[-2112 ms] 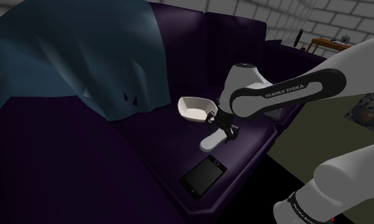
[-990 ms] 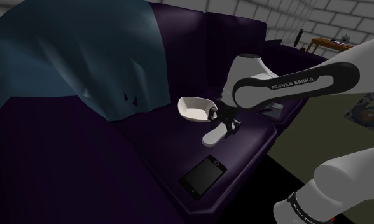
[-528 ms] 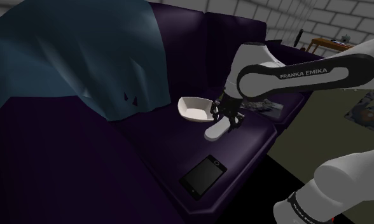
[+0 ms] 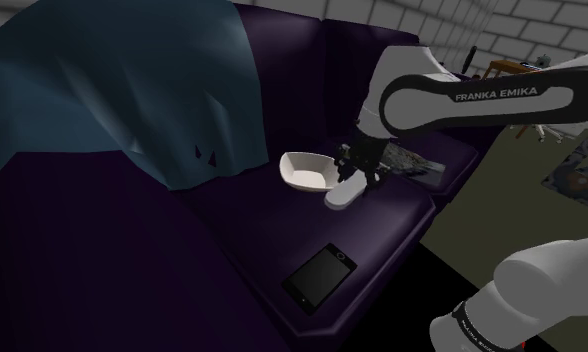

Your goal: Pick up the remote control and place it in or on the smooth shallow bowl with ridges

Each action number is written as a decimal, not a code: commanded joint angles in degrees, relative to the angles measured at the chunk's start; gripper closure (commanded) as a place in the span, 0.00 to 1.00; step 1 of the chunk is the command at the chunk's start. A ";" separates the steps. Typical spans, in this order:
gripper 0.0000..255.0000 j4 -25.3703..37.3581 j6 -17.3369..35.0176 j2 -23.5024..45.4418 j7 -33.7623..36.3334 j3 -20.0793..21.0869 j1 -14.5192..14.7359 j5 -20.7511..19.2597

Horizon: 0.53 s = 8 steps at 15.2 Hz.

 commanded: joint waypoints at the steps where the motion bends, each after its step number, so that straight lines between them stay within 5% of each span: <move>1: 1.00 1.05 -1.80 -0.74 -0.22 -0.53 0.01 -0.06; 8: 1.00 13.96 -1.01 13.81 2.34 1.69 -4.75 -7.19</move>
